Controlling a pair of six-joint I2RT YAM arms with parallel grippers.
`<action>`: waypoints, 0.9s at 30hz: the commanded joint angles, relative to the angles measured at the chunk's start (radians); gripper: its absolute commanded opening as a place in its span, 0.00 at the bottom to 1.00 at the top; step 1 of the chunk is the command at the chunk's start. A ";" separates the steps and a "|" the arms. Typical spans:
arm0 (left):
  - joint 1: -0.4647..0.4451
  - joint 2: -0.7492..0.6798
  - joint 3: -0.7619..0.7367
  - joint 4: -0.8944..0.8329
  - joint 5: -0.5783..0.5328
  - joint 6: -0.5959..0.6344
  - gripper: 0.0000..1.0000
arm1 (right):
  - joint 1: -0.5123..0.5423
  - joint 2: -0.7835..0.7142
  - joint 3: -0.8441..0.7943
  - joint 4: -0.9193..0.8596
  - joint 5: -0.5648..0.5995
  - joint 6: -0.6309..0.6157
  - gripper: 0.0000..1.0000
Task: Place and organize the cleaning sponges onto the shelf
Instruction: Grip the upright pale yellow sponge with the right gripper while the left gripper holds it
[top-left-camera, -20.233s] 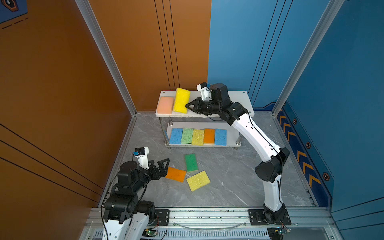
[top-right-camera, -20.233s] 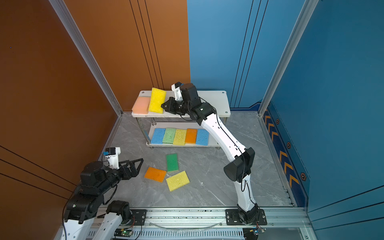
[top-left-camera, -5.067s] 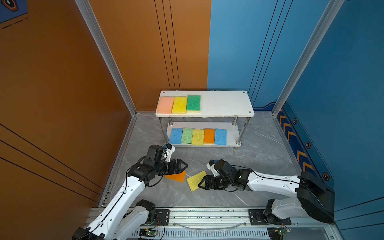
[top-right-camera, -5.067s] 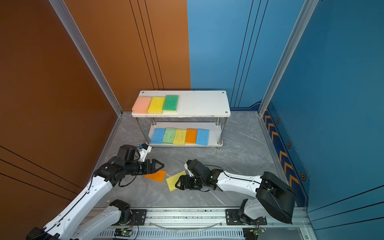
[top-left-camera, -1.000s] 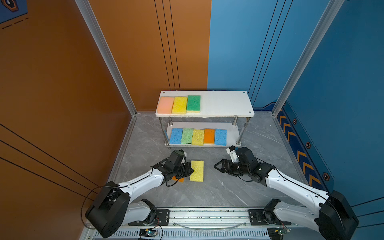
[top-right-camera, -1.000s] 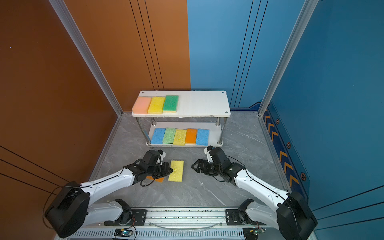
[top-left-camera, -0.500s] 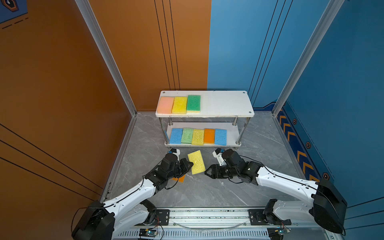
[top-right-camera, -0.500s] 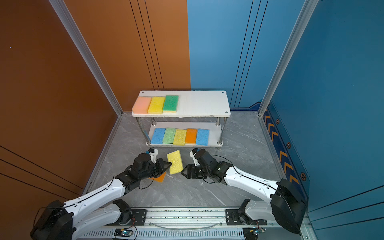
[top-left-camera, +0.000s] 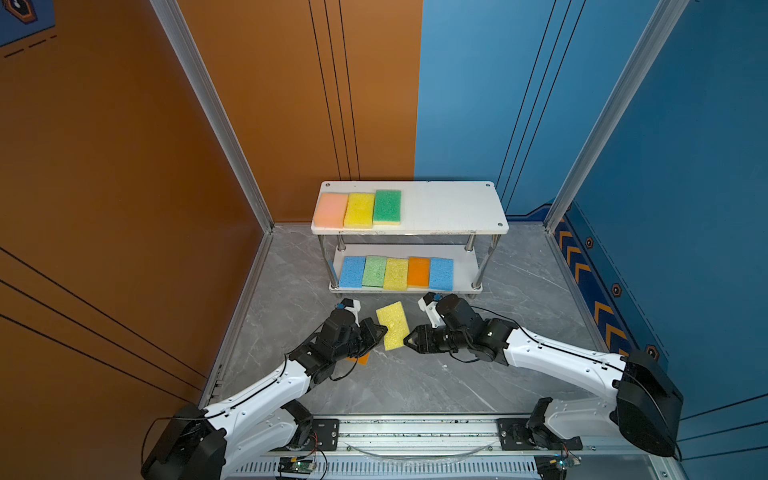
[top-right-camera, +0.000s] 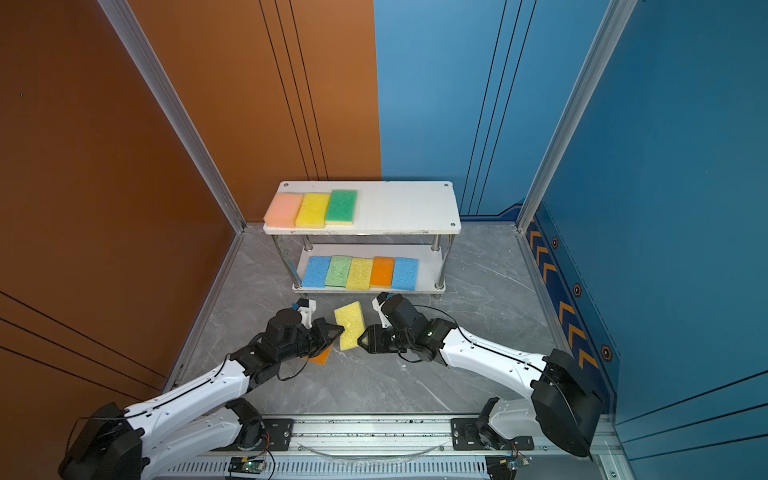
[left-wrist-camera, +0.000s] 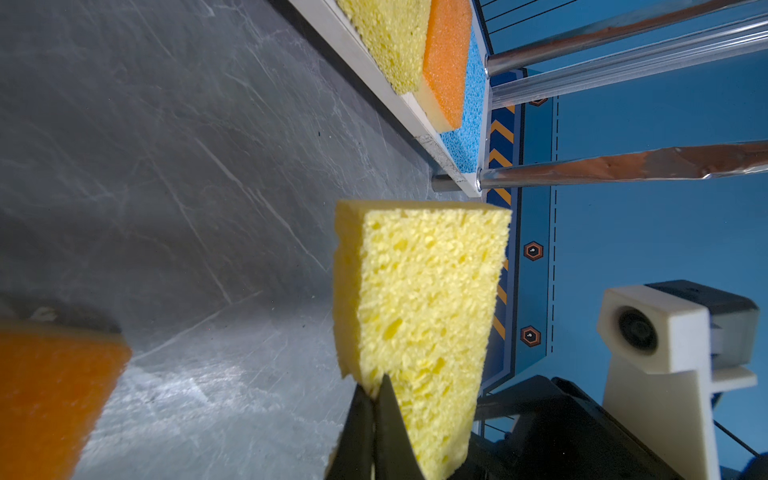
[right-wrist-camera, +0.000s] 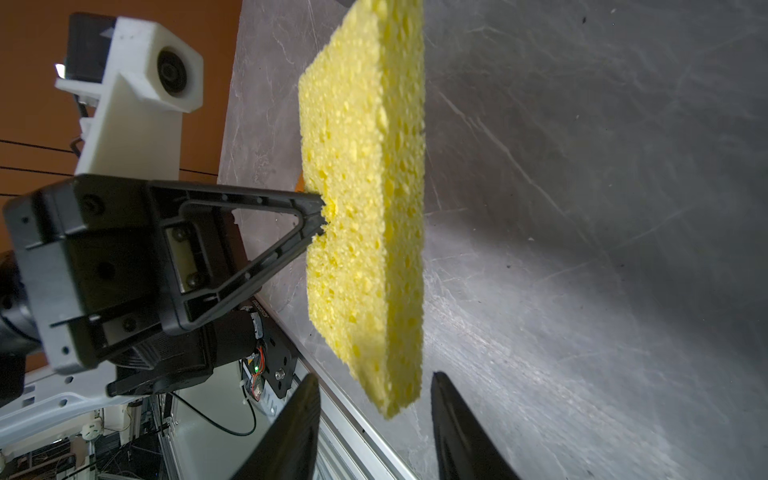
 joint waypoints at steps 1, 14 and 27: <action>-0.011 -0.015 -0.004 -0.006 -0.025 0.009 0.02 | 0.012 0.018 0.036 0.013 0.026 -0.015 0.43; -0.019 -0.015 0.012 -0.027 -0.032 0.025 0.02 | 0.016 0.017 0.028 0.007 0.041 -0.016 0.18; -0.007 -0.047 0.037 -0.102 -0.034 0.058 0.21 | 0.013 0.002 0.025 -0.021 0.070 -0.023 0.00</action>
